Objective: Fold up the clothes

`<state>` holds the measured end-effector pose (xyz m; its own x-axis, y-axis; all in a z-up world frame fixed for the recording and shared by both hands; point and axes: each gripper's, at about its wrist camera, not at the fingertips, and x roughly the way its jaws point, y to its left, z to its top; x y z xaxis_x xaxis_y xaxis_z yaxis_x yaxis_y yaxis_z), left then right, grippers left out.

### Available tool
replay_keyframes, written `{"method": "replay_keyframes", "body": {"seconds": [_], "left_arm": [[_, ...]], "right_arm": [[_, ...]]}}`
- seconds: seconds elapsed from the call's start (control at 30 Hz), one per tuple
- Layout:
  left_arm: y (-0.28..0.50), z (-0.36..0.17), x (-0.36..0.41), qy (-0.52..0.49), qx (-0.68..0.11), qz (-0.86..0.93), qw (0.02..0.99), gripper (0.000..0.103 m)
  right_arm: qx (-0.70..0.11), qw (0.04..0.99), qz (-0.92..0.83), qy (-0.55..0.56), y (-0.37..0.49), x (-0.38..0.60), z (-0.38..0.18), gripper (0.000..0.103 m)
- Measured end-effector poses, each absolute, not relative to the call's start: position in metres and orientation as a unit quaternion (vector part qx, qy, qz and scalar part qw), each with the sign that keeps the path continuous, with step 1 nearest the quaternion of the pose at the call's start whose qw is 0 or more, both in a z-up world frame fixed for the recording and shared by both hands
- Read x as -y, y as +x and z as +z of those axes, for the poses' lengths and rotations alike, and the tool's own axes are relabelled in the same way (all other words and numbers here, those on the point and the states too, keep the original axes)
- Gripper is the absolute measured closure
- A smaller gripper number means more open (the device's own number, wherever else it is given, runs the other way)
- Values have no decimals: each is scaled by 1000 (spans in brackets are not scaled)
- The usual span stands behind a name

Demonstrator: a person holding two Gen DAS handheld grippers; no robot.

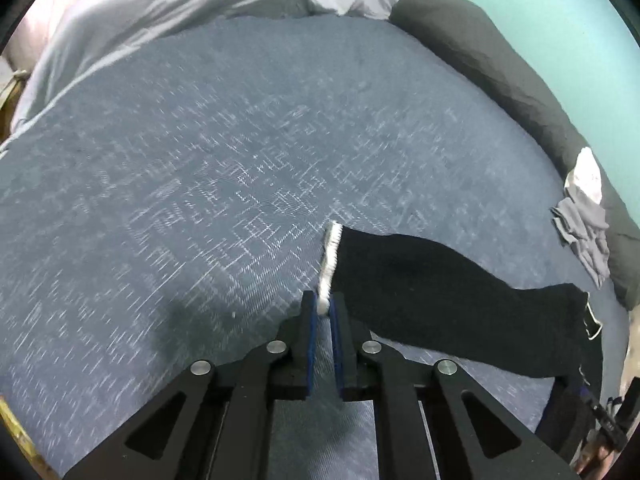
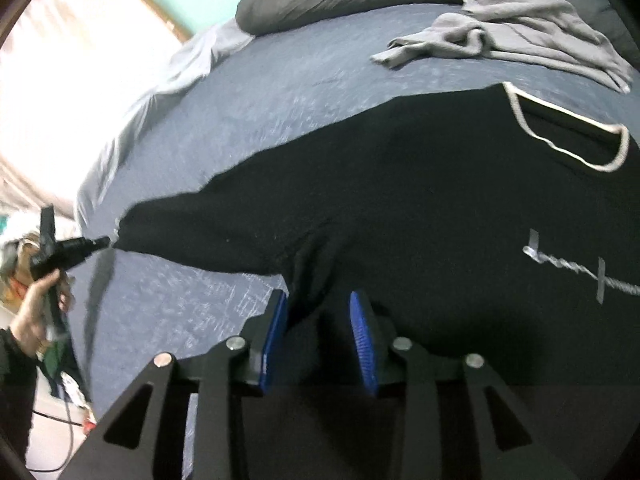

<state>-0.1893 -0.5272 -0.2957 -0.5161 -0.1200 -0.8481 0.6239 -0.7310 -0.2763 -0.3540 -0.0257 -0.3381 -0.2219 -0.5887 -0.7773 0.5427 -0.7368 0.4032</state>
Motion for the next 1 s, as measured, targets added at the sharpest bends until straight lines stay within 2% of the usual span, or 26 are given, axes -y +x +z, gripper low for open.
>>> {"method": "replay_keyframes", "body": {"seconds": [0.17, 0.3, 0.47, 0.6, 0.87, 1.0], "left_arm": [[-183, -269, 486, 428, -276, -838, 195, 94], [-180, -251, 438, 427, -264, -851, 156, 93], [-185, -237, 378, 429, -251, -861, 107, 92], [-185, -223, 334, 432, -237, -867, 76, 90], [-198, -212, 280, 441, -218, -869, 47, 86], [-205, -216, 263, 448, -211, -868, 40, 86]], "right_arm": [[52, 337, -796, 500, -335, -52, -316, 68], [77, 297, -810, 501, -317, -137, -305, 57], [101, 205, -834, 502, -298, -262, -296, 57], [125, 122, -851, 495, -281, -365, -289, 46], [170, 1, -865, 472, -253, -507, -295, 44], [178, -38, -864, 469, -249, -544, -305, 44]]}}
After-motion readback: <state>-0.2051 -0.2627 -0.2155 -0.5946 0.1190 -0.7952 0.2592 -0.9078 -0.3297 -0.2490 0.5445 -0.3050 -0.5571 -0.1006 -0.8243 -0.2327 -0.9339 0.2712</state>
